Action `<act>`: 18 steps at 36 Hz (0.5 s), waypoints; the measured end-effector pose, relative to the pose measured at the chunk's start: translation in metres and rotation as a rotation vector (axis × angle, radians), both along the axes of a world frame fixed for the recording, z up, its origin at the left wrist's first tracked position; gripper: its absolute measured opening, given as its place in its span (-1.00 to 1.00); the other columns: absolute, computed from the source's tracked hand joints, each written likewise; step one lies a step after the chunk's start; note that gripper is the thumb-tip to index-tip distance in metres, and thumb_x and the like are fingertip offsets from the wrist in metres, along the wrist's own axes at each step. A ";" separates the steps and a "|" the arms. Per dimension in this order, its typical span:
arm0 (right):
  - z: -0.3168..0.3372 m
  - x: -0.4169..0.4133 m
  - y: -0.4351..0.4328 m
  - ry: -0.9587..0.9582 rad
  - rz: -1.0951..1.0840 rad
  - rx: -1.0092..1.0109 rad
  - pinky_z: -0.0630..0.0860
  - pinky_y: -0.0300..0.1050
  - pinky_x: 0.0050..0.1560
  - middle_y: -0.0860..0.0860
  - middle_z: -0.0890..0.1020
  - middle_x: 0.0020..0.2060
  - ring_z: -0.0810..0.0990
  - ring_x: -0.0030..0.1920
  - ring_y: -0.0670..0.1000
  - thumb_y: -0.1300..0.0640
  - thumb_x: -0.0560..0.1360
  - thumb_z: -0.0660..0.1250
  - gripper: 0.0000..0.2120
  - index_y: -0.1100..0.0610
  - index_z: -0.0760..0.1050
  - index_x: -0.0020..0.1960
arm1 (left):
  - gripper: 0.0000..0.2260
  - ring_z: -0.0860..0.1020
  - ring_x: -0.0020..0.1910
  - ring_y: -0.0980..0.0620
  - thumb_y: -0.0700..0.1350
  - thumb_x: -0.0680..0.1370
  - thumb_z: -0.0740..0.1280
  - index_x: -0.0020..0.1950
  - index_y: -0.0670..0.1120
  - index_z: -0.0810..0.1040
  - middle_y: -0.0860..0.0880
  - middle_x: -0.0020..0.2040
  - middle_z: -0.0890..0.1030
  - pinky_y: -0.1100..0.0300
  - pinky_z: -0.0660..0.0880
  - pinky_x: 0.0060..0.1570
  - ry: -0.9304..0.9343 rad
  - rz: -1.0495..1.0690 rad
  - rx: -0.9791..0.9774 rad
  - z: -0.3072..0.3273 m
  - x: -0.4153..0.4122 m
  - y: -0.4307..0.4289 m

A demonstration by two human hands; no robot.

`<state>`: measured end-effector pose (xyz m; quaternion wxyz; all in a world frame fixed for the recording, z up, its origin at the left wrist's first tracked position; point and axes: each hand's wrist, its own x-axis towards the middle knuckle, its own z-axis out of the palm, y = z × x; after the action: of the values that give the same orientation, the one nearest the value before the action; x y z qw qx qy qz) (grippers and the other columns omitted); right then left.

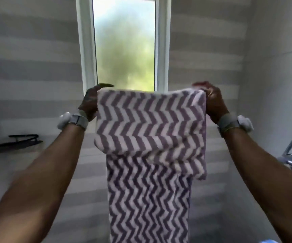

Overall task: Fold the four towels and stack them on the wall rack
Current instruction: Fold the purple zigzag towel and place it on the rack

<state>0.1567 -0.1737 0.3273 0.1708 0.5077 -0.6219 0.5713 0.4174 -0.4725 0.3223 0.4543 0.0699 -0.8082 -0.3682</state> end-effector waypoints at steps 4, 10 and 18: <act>-0.010 0.002 -0.001 -0.017 -0.005 0.302 0.48 -0.36 -0.26 0.03 0.48 -0.22 0.48 -0.18 -0.05 0.35 0.65 0.11 -0.77 0.21 0.45 -0.12 | -0.67 0.49 0.19 0.06 -0.06 0.63 0.28 0.39 -0.05 0.42 -0.09 0.30 0.49 0.28 0.35 0.33 -0.415 0.216 -0.166 -0.013 0.002 -0.031; -0.005 -0.008 0.005 0.010 0.018 -0.026 0.52 -0.14 -0.03 0.15 0.64 -0.08 0.60 -0.15 -0.16 0.33 0.43 0.35 -0.73 0.14 0.55 0.10 | -0.79 0.62 -0.05 -0.02 -0.41 0.50 0.38 0.06 -0.17 0.64 0.00 -0.09 0.71 0.13 0.56 -0.04 0.008 -0.059 0.018 -0.002 0.000 0.013; -0.031 -0.016 0.002 0.101 -0.025 0.281 0.58 0.04 0.10 0.08 0.69 -0.06 0.63 -0.06 -0.02 0.16 0.38 0.37 -0.81 0.13 0.61 -0.02 | -0.83 0.62 0.00 -0.01 -0.32 0.49 0.39 0.01 -0.11 0.67 -0.07 0.00 0.68 0.13 0.60 0.00 -0.389 0.208 -0.177 -0.023 -0.011 0.021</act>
<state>0.1405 -0.1714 0.2964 0.1363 0.5470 -0.6926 0.4500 0.4068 -0.4515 0.2990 0.3297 0.1823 -0.8981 -0.2267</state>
